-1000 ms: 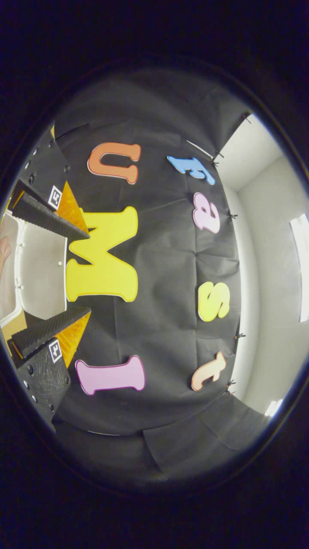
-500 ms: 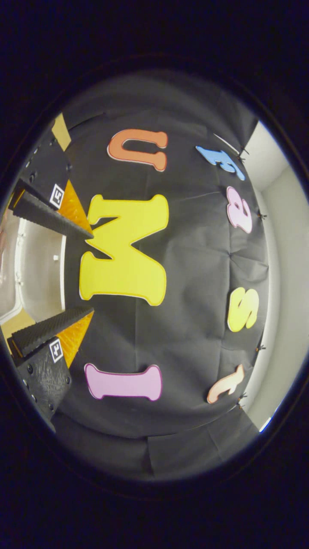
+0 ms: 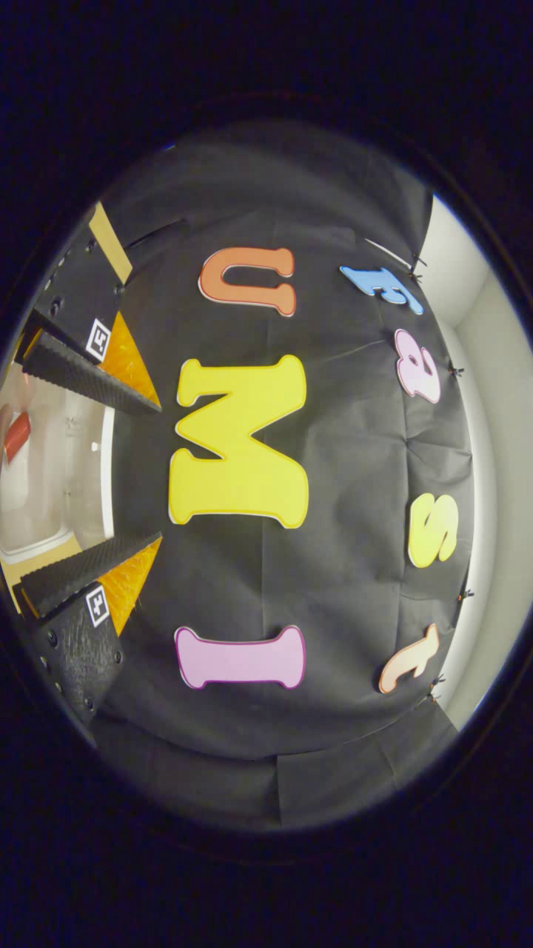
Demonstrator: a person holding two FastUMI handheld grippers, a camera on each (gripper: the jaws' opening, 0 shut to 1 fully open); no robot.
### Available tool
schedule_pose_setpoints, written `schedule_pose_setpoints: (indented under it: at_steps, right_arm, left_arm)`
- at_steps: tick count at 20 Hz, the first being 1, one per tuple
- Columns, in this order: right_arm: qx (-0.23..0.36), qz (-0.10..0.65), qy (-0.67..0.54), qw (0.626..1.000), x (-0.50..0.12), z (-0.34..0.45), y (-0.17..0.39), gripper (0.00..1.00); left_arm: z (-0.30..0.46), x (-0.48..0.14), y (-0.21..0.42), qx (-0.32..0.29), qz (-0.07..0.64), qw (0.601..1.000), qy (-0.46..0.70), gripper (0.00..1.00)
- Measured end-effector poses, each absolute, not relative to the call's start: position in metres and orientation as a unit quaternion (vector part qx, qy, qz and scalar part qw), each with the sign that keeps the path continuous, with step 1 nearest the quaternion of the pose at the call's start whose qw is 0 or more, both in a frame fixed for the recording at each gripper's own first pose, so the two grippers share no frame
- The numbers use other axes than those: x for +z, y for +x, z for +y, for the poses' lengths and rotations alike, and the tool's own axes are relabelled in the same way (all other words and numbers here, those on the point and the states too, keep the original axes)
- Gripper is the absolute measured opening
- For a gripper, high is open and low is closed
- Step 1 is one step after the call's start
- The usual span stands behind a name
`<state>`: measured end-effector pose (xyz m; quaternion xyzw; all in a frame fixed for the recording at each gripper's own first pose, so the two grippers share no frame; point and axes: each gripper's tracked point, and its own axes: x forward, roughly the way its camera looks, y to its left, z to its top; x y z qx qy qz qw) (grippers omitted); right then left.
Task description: Press the lid of the desktop garbage bin to open it, pick up the crumpled paper on the desktop and throw it into the bin, then pick up the pop can on the desktop and drop it into the bin, and finally close the garbage bin lid.
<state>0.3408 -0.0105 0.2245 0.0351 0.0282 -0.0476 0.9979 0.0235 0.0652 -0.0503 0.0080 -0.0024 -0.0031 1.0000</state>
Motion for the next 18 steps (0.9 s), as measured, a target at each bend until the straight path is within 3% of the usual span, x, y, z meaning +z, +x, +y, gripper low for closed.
schedule_pose_setpoints:
  at_steps: [8,18]
  right_arm:
    - [-0.006,0.106,0.041,0.994,0.165,0.001,0.289,0.93]
    - [0.022,0.183,0.022,0.983,0.094,0.019,0.276,0.93]
  left_arm:
    - [0.054,-0.053,0.021,0.003,-0.003,1.000,0.009,0.98]
    - [0.029,-0.071,0.025,-0.017,0.018,0.999,0.022,0.99]
